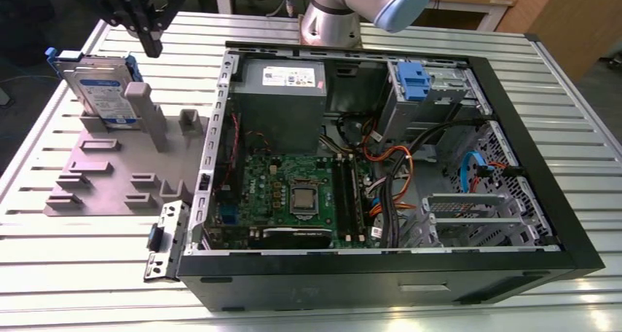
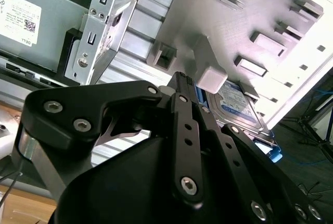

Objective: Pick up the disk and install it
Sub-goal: 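Reach for the disk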

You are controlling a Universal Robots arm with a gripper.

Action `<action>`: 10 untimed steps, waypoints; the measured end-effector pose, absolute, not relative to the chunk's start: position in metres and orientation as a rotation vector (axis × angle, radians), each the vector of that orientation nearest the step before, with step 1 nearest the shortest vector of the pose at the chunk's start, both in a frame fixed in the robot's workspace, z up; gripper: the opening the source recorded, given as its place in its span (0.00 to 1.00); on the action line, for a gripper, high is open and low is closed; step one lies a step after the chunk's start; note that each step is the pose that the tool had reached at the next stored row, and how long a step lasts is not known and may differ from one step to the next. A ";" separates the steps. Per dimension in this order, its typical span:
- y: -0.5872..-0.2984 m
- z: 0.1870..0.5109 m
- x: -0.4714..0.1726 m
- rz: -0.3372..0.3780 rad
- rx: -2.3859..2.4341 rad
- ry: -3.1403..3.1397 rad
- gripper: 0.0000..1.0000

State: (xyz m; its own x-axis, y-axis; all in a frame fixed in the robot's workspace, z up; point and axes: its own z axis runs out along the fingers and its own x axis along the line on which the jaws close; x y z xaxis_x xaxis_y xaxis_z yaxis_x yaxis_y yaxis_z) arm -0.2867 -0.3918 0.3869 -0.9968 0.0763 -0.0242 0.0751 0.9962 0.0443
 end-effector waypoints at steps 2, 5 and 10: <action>-0.392 0.387 -0.288 0.068 0.118 3.113 0.11; -0.392 0.386 -0.291 0.068 0.118 3.113 0.11; -0.391 0.386 -0.294 0.068 0.118 3.113 0.11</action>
State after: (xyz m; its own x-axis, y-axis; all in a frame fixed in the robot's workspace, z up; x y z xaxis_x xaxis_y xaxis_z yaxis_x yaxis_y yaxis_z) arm -0.2939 -0.3914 0.3862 -0.9968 0.0762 -0.0242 0.0751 0.9962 0.0443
